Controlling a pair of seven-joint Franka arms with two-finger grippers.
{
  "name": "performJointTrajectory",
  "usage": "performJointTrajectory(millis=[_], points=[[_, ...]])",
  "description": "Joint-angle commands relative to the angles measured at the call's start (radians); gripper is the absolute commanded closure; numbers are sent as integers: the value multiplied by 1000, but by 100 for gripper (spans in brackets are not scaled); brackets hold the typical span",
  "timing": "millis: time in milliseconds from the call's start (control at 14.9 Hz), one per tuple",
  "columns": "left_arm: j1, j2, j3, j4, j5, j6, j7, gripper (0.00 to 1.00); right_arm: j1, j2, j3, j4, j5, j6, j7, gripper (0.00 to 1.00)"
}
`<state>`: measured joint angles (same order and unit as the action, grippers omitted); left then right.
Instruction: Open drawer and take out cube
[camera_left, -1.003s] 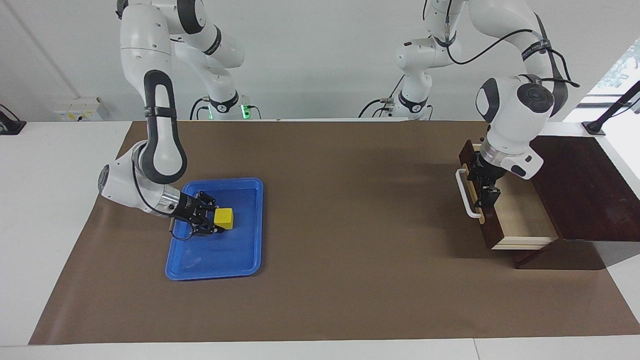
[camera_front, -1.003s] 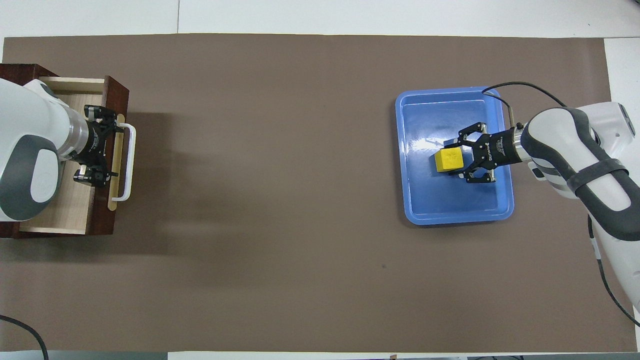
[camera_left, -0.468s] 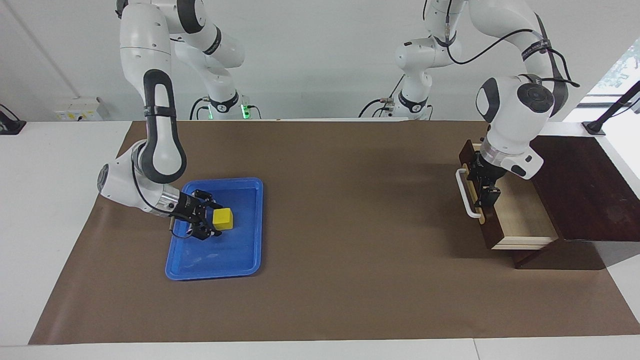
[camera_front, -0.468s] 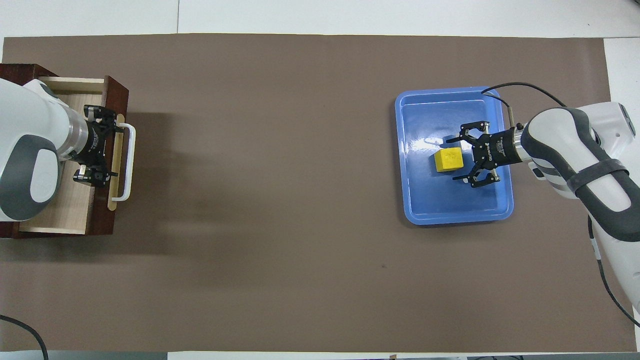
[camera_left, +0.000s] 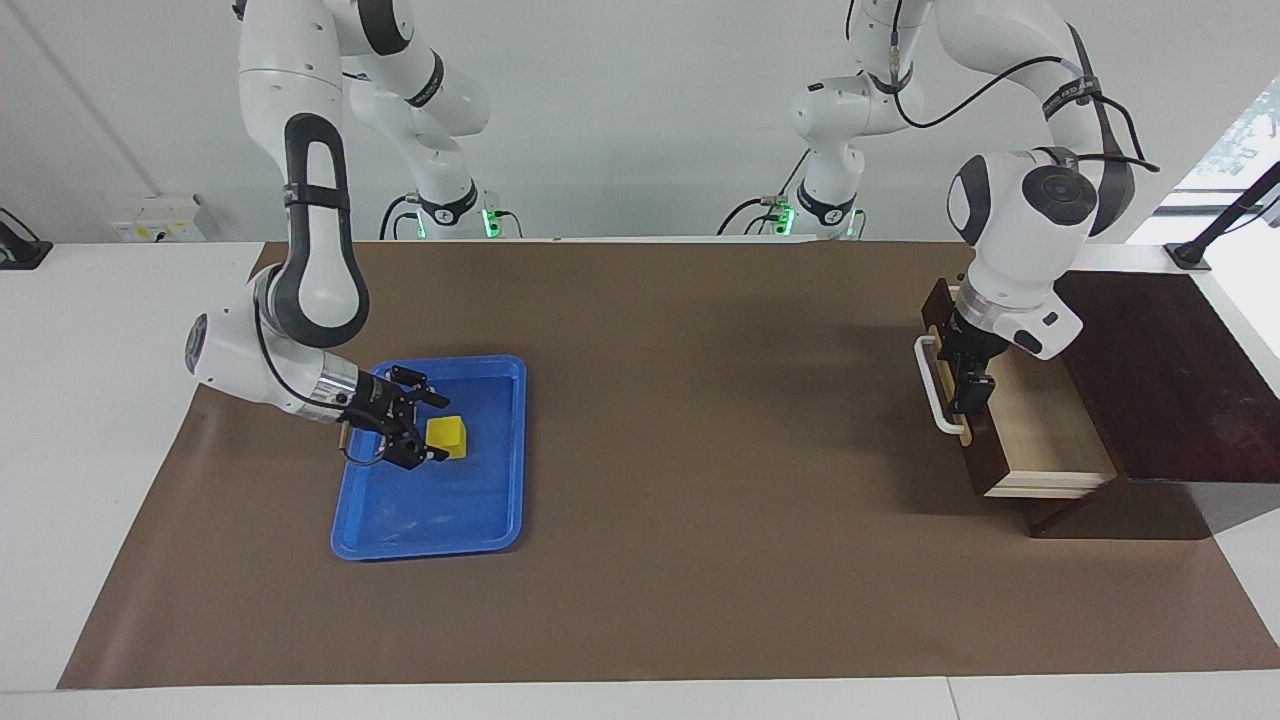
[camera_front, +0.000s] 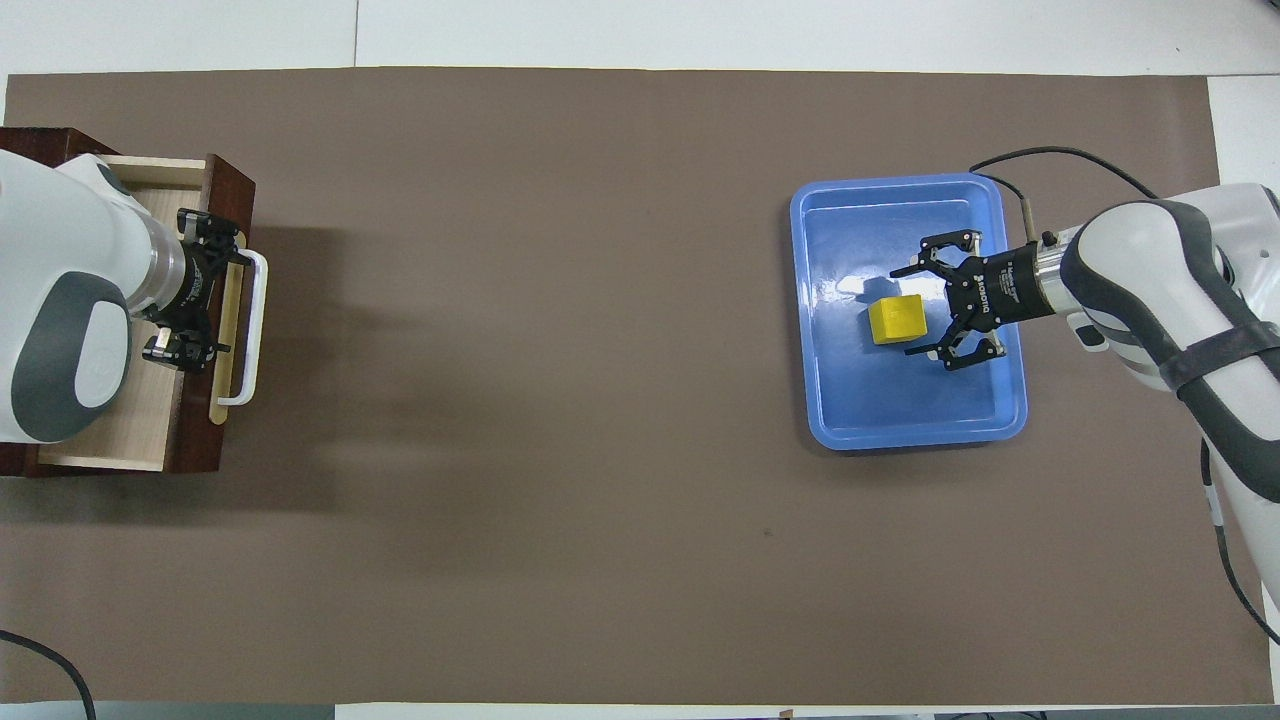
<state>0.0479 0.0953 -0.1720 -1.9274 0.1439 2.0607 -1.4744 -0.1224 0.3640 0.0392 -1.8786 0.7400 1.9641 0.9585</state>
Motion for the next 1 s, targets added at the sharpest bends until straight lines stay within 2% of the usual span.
performJointTrajectory(millis=[0,334,669,803,936], points=[[-34,1,22,18,22,-31,17,0,0,-59,2,28,-33,-79,86,0],[-17,-2,23,15,19,-24,25,0,1,-189,18,42,-66,-174,152,0],[90,-2,26,7,19,4,123,0,98,-205,25,248,-356,-321,115,0],[121,0,26,10,19,7,181,0,115,-212,25,288,-418,-375,-8,0],[167,0,28,8,20,21,258,0,115,-241,25,302,-508,-409,-213,0]])
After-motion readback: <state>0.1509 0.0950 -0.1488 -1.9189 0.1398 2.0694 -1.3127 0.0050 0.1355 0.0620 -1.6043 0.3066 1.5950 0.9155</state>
